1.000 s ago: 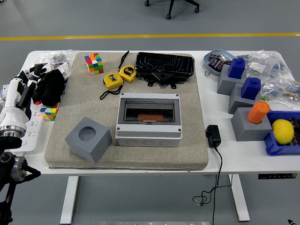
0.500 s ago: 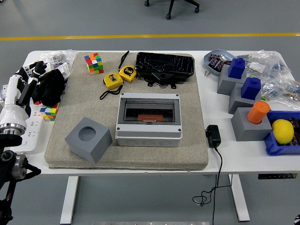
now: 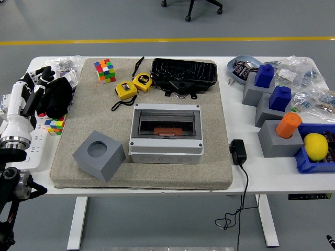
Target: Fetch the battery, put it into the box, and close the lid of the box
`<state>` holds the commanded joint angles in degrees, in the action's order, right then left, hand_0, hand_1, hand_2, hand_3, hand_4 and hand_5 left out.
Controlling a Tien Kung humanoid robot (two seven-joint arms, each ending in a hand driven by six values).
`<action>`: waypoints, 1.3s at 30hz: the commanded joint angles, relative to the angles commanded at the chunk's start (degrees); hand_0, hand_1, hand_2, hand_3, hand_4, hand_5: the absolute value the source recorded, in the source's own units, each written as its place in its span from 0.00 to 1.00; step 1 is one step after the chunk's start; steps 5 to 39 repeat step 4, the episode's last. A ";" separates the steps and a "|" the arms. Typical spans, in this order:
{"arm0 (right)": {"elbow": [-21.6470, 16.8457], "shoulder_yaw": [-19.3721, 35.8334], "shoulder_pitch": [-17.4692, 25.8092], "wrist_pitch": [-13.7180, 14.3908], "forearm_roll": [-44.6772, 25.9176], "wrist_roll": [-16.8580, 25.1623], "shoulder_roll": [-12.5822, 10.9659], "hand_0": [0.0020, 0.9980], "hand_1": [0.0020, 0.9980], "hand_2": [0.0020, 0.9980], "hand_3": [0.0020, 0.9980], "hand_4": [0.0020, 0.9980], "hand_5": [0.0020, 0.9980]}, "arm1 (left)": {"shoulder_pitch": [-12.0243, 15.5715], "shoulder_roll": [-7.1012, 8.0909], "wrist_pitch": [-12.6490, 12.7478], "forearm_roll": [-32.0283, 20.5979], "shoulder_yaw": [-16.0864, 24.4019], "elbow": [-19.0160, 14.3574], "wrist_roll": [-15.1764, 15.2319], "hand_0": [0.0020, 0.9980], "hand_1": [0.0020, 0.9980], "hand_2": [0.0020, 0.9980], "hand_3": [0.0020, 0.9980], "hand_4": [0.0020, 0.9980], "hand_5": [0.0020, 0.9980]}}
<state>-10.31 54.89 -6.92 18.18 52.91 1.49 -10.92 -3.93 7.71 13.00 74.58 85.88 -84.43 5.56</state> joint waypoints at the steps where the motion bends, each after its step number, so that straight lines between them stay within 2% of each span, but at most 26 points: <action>1: 0.00 0.87 0.03 -0.66 0.09 -0.65 -0.01 0.82 0.79 0.83 0.85 1.00 1.00 | -0.01 -0.02 0.00 0.03 -0.03 -0.03 0.00 0.72 0.77 0.73 0.70 0.96 0.77; 39: 0.00 1.01 0.35 -1.01 -0.55 -0.05 -0.08 0.82 0.79 0.83 0.85 1.00 1.00 | -0.01 -0.05 0.03 0.05 0.01 -0.13 -0.01 0.72 0.77 0.73 0.70 0.96 0.77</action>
